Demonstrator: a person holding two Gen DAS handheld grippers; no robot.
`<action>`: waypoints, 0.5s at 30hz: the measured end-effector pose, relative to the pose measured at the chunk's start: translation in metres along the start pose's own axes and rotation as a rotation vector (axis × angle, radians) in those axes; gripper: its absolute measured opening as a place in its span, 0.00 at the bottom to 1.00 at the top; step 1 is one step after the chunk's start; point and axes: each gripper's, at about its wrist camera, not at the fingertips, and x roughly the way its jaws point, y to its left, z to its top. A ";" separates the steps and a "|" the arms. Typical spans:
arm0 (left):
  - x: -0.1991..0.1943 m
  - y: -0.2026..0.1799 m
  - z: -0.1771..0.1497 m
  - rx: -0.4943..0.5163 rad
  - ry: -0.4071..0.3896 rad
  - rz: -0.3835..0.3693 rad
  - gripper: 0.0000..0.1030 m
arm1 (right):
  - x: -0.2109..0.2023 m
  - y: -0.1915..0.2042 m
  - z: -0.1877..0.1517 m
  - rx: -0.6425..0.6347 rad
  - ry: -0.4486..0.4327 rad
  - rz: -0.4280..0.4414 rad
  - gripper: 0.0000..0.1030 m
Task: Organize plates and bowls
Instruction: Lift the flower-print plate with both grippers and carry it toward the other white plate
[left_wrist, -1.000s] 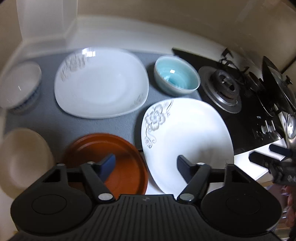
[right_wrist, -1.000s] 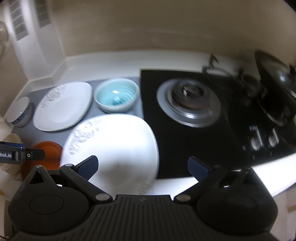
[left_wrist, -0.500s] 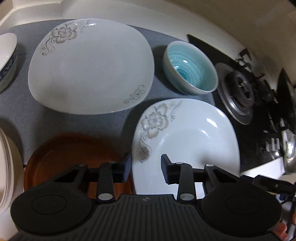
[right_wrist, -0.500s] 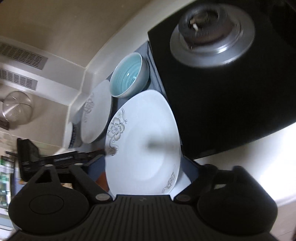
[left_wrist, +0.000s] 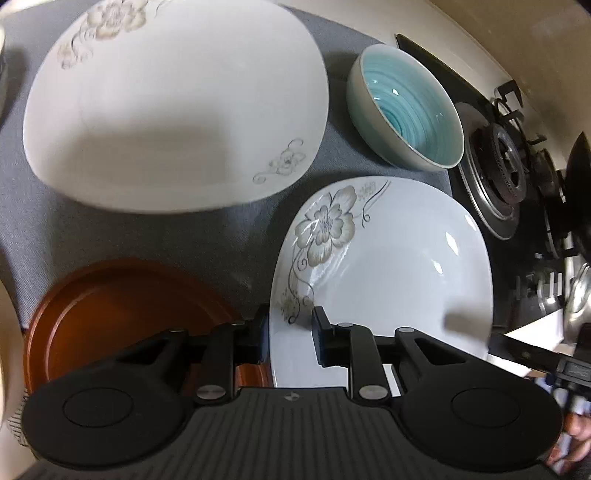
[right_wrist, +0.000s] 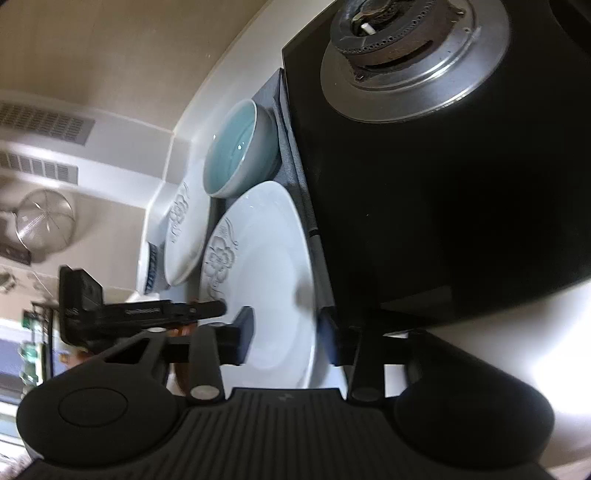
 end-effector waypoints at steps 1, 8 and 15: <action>0.000 0.003 -0.001 -0.016 0.000 -0.013 0.24 | 0.000 -0.001 0.000 0.002 0.002 0.002 0.32; 0.000 -0.005 -0.019 0.029 0.021 -0.003 0.23 | -0.003 -0.009 0.005 -0.045 0.029 0.010 0.23; -0.001 -0.003 -0.023 0.000 -0.003 -0.030 0.33 | 0.020 -0.010 0.011 -0.062 0.089 0.008 0.16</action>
